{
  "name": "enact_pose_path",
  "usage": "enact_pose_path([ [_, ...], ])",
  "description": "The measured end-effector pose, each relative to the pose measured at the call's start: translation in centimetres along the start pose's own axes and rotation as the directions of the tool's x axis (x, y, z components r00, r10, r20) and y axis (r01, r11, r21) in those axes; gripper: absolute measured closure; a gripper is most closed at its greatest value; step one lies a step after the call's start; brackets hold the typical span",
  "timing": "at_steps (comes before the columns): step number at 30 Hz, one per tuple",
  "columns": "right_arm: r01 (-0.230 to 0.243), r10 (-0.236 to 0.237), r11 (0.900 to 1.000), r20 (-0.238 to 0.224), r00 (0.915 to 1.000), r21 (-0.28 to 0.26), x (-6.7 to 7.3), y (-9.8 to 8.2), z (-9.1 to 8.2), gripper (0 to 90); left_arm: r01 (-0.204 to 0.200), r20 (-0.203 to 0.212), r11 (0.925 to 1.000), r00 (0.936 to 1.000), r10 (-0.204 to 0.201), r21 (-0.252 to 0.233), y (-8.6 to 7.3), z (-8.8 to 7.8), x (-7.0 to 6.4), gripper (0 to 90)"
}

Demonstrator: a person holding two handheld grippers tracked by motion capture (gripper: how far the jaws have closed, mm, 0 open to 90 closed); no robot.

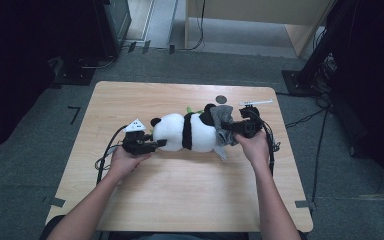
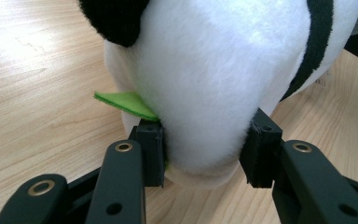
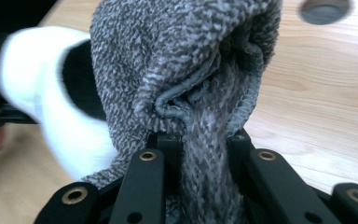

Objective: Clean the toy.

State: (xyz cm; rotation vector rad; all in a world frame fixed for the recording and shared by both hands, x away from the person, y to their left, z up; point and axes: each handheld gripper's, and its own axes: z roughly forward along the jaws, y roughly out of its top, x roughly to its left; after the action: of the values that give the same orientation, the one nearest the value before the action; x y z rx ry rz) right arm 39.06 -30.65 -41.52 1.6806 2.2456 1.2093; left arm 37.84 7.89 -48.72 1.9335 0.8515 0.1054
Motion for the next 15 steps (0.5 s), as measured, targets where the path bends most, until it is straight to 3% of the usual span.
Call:
enact_pose_path([
  [3, -0.001, 0.001, 0.999, -0.011, 0.9999, -0.040, 0.6, 0.5, -1.3, 75.9, -0.001, 0.000, 1.0000, 1.0000, 0.001, -0.005, -0.1, 0.0, 0.0, 58.5],
  [5, 0.020, -0.025, 0.996, -0.051, 0.9984, -0.090, 1.8, 0.8, -2.3, 75.8, -0.001, -0.002, 1.0000, 1.0000, 0.001, -0.008, -0.1, 0.0, 0.0, 58.4],
  [8, 0.072, -0.081, 0.992, -0.084, 0.9931, -0.106, 4.2, 1.6, -2.7, 75.8, 0.005, -0.004, 1.0000, 1.0000, -0.005, -0.006, -0.1, 0.0, 0.0, 58.2],
  [10, 0.099, -0.110, 0.991, -0.110, 0.9878, -0.094, 5.7, 2.0, -2.1, 75.8, 0.006, -0.005, 1.0000, 1.0000, -0.006, -0.005, -0.1, 0.0, -0.1, 58.0],
  [15, 0.156, -0.161, 0.987, -0.210, 0.9644, -0.041, 9.9, 2.7, 1.5, 75.8, 0.011, 0.000, 0.9999, 0.9999, -0.011, -0.008, -0.1, 0.0, 0.0, 57.2],
])
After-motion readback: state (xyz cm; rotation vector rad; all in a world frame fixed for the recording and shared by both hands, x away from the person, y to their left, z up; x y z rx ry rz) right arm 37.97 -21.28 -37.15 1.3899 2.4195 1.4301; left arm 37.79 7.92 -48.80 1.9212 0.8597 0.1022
